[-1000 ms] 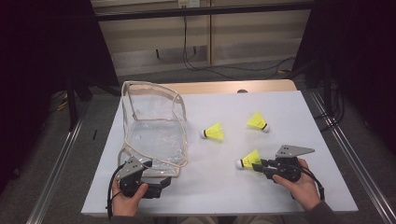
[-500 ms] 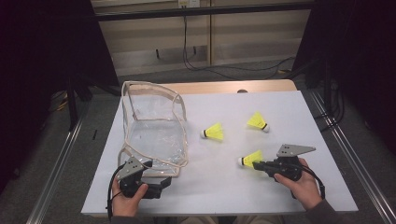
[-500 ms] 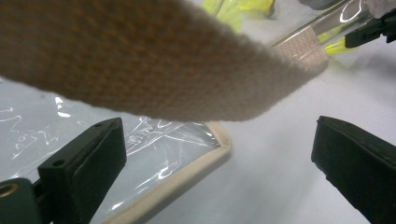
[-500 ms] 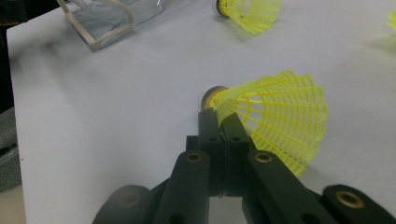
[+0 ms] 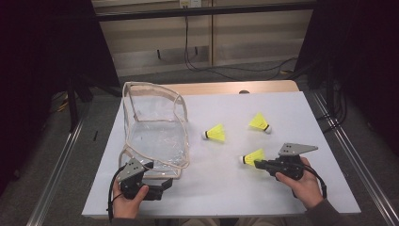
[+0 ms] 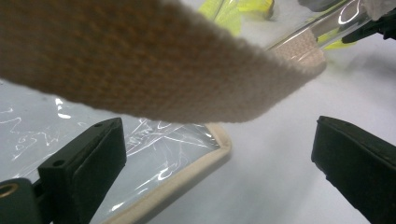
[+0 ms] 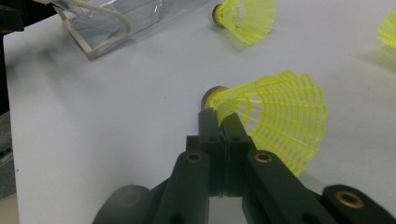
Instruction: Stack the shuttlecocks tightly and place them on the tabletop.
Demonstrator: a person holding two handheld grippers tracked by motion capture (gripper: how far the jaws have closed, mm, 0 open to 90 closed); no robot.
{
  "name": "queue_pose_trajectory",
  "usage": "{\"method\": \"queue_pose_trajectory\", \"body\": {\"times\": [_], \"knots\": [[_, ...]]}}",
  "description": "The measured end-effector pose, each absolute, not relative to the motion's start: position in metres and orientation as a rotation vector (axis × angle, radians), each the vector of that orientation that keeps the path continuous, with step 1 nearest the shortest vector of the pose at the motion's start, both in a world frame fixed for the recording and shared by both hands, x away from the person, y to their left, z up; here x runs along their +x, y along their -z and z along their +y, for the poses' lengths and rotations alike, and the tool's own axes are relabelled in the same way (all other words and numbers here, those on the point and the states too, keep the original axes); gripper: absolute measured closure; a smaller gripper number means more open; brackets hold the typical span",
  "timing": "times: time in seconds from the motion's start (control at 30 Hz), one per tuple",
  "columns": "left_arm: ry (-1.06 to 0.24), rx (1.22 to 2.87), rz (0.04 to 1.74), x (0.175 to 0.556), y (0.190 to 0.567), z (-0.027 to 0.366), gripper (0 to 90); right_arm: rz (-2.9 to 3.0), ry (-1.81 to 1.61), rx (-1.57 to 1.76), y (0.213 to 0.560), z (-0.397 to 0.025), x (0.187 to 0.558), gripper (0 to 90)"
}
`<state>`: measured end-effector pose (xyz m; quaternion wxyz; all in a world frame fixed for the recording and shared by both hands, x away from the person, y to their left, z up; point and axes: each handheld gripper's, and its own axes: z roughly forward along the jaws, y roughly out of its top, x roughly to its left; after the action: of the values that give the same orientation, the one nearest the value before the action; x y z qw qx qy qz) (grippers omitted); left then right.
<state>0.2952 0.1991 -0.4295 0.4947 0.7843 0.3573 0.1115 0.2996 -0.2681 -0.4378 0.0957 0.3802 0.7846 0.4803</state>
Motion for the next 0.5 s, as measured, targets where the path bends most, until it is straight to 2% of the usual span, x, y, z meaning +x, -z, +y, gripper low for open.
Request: {"method": "queue_pose_trajectory", "body": {"times": [0.5], "knots": [[-0.272, 1.902, 0.864, 0.2954, 0.4295, 0.1990, 3.1, 2.300, -1.415, 1.141, 0.4305, -0.2696, 0.3077, 89.9]]}}
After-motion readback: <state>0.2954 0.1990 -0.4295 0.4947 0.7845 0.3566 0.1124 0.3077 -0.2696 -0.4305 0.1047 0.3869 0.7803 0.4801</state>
